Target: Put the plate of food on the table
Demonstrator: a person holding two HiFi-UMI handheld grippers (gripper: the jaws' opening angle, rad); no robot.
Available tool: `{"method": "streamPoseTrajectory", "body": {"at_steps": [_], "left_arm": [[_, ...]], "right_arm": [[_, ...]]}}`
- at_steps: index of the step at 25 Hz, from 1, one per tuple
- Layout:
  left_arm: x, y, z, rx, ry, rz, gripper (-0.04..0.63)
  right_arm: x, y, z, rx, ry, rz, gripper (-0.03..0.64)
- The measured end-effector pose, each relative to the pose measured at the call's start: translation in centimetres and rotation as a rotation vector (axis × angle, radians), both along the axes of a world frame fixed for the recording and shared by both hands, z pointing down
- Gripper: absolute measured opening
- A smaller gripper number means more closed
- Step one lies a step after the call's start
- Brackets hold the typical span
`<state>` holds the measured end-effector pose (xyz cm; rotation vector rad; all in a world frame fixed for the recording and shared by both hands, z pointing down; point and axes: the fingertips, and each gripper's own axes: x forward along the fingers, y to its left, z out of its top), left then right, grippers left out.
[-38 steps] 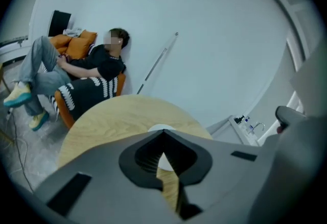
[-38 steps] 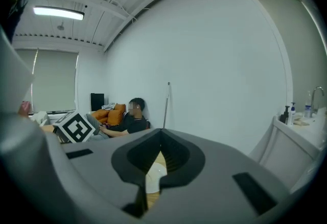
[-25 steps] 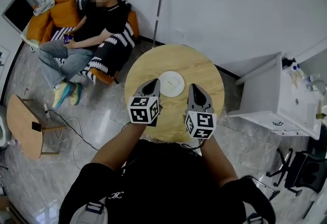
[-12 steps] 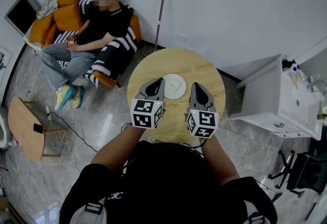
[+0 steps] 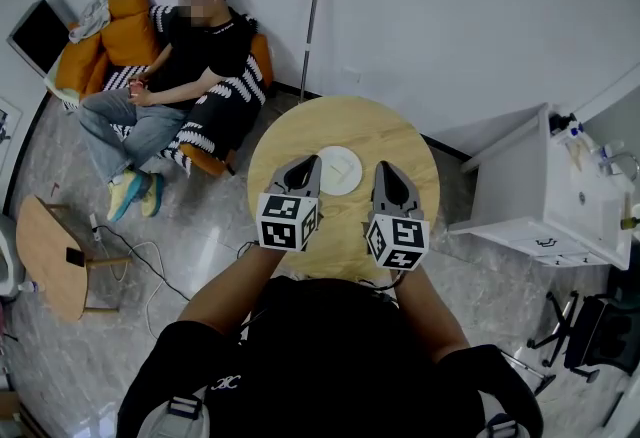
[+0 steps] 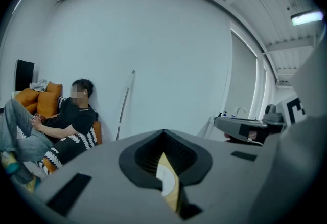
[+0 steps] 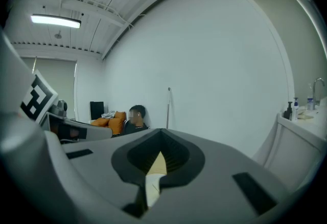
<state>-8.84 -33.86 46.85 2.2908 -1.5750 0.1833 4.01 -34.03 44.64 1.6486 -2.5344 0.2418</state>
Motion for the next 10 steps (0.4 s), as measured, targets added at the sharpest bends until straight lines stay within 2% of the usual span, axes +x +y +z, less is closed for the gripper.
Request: {"method": "streamPoseTrajectory", "body": {"at_steps": [10], "left_arm": [[-0.16, -0.85, 0.13, -0.010, 0.005, -0.011, 0.008]], "right_arm": [[0.13, -0.63, -0.29, 0.010, 0.013, 0.001, 0.003]]}}
